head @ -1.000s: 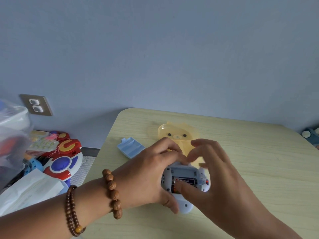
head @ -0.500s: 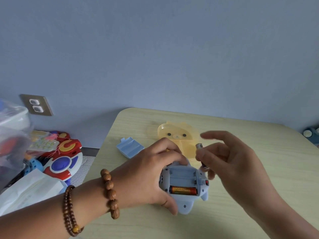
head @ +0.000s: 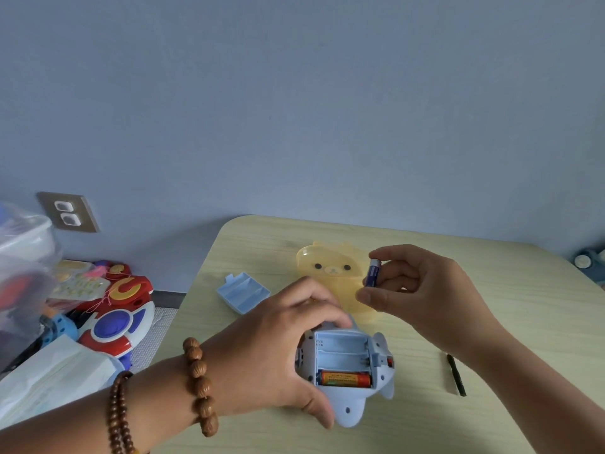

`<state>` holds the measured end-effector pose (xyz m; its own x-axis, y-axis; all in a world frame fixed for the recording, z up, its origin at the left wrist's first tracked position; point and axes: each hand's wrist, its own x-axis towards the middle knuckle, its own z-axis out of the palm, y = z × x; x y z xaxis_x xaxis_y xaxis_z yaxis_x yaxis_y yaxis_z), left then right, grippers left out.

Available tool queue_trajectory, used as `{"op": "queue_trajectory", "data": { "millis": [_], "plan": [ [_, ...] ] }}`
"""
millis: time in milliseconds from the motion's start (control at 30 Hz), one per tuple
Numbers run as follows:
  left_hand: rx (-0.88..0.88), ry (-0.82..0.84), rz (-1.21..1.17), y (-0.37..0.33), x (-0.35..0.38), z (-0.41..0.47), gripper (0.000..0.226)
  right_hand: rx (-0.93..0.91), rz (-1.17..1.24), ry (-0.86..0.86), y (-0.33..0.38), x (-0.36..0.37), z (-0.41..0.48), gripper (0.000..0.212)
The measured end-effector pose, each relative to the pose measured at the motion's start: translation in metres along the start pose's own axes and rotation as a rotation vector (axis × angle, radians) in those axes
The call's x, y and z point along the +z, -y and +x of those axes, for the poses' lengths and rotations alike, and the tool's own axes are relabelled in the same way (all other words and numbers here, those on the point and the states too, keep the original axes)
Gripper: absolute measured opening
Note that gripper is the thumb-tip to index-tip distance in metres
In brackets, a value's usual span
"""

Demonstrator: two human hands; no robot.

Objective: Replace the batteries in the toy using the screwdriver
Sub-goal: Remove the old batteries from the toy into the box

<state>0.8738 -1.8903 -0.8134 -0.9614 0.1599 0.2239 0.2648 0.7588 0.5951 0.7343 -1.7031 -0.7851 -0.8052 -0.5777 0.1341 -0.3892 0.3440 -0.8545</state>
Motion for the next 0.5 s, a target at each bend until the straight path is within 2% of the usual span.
{"op": "queue_trajectory", "data": {
  "millis": [200,500],
  "plan": [
    [-0.006,0.007,0.008,0.0,0.0,-0.002,0.086,-0.269,-0.32,0.13,-0.001,0.01,0.03,0.056],
    [-0.007,0.013,-0.012,0.002,0.0,0.0,0.088,-0.263,-0.457,0.327,-0.01,0.025,0.06,0.052]
  ]
}}
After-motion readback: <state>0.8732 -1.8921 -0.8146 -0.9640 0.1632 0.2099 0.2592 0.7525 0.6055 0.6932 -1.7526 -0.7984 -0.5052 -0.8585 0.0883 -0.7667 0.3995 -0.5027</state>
